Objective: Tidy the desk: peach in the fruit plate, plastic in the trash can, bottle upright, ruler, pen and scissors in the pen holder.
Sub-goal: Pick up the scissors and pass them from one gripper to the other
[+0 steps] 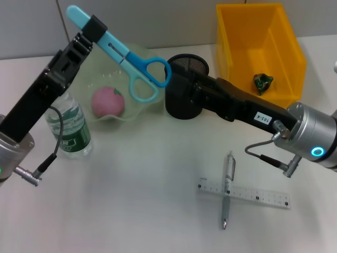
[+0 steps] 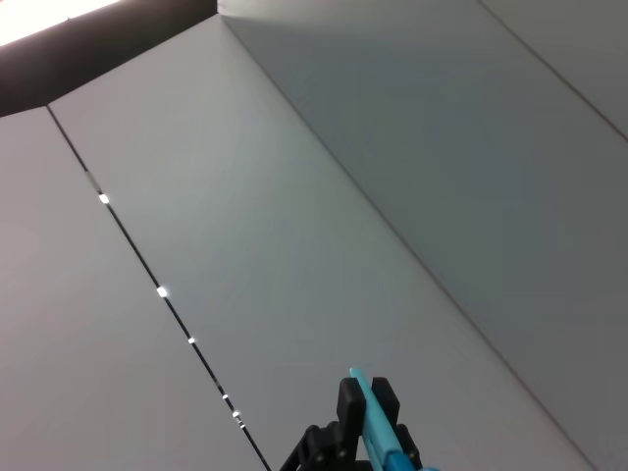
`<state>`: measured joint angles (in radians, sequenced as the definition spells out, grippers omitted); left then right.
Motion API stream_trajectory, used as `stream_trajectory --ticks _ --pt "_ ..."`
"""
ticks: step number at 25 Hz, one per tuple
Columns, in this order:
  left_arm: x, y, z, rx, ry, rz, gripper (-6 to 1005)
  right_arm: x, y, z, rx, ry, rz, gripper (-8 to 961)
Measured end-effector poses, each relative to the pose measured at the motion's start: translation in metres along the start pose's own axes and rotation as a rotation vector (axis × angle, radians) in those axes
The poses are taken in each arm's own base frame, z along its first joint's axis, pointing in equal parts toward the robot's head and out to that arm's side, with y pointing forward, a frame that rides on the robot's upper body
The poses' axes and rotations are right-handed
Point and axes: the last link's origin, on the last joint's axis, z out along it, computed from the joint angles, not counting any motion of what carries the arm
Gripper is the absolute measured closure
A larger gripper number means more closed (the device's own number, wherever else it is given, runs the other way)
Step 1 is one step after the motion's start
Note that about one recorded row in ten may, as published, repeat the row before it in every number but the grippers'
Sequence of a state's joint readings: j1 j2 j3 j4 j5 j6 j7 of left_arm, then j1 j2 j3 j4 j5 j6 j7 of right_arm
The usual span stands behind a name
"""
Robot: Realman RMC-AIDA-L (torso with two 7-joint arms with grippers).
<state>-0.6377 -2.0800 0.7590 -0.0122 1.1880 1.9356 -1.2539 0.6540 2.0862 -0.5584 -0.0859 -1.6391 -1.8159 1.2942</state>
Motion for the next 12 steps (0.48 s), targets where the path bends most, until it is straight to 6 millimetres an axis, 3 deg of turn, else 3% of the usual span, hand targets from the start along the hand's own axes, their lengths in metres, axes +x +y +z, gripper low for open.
stream_trajectory --ticks 12 --pt "-0.01 0.0 -0.006 0.034 -0.031 -0.005 900 0.016 0.003 -0.01 0.029 0.028 0.048 130"
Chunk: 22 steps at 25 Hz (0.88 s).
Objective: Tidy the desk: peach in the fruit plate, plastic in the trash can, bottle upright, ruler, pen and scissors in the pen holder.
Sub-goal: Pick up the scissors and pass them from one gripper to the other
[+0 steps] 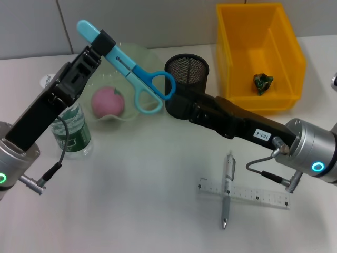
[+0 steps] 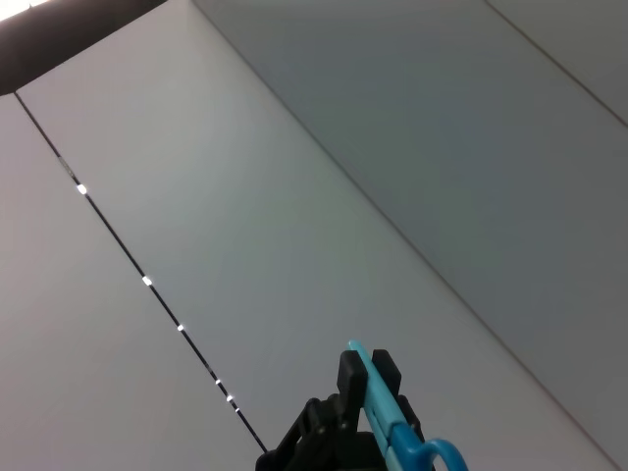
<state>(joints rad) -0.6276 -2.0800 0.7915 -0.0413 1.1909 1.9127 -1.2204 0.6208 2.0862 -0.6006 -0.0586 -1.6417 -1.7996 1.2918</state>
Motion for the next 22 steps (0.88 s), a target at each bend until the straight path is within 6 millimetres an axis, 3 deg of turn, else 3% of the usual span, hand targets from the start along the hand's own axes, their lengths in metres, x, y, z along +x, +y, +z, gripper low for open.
stream_trajectory --ticks 22 --pt "-0.01 0.002 -0.006 0.045 0.04 -0.069 899 0.017 0.008 0.008 -0.009 -0.056 0.101 129"
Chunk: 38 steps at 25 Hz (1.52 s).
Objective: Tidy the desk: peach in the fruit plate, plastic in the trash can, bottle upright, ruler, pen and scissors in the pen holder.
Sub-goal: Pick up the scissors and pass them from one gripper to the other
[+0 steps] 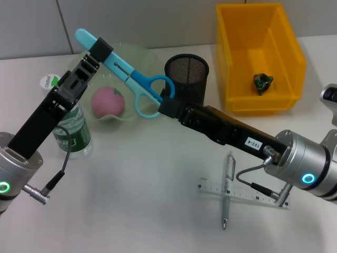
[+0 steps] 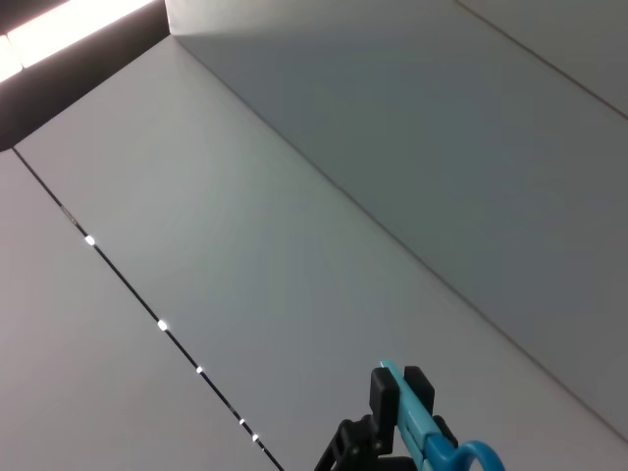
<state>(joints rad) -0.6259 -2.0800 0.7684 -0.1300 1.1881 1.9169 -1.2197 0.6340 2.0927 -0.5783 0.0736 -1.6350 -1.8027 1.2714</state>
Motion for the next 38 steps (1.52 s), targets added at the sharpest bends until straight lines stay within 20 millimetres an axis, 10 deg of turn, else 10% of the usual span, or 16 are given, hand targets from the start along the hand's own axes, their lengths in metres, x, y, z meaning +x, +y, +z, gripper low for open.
stream_trajectory --ticks 38 --pt "-0.002 0.001 -0.003 0.016 0.028 -0.028 899 0.002 -0.005 0.017 0.019 -0.005 0.032 142"
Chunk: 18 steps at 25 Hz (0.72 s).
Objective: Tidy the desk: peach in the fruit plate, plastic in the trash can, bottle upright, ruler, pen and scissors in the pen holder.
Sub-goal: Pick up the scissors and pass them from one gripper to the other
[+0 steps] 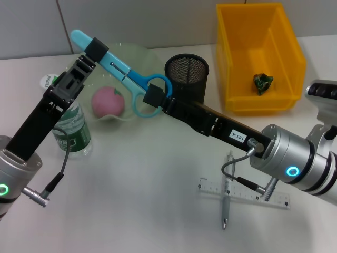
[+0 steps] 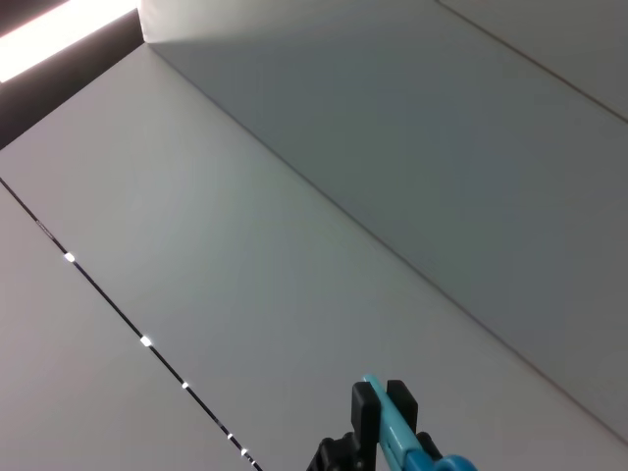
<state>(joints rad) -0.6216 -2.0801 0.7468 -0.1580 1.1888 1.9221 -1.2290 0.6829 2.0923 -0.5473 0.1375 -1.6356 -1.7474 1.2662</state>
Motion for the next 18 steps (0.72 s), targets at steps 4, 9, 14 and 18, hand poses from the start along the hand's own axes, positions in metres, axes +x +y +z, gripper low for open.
stream_trajectory --ticks 4,9,14,18 --pt "-0.0002 -0.0004 -0.0005 0.004 0.0 0.002 899 0.0008 0.0003 0.0003 -0.001 0.002 0.004 253" --pt "-0.0002 -0.0003 -0.0007 0.004 0.0 0.002 900 0.001 0.0008 0.0004 -0.005 0.003 0.004 446" --pt "-0.0007 -0.0004 -0.0012 0.007 0.0 0.005 900 0.0008 0.0014 0.0007 -0.01 0.004 0.005 534" --pt "-0.0014 -0.0004 -0.0017 0.01 0.001 0.003 900 0.0007 0.0015 0.001 -0.011 0.004 0.004 531"
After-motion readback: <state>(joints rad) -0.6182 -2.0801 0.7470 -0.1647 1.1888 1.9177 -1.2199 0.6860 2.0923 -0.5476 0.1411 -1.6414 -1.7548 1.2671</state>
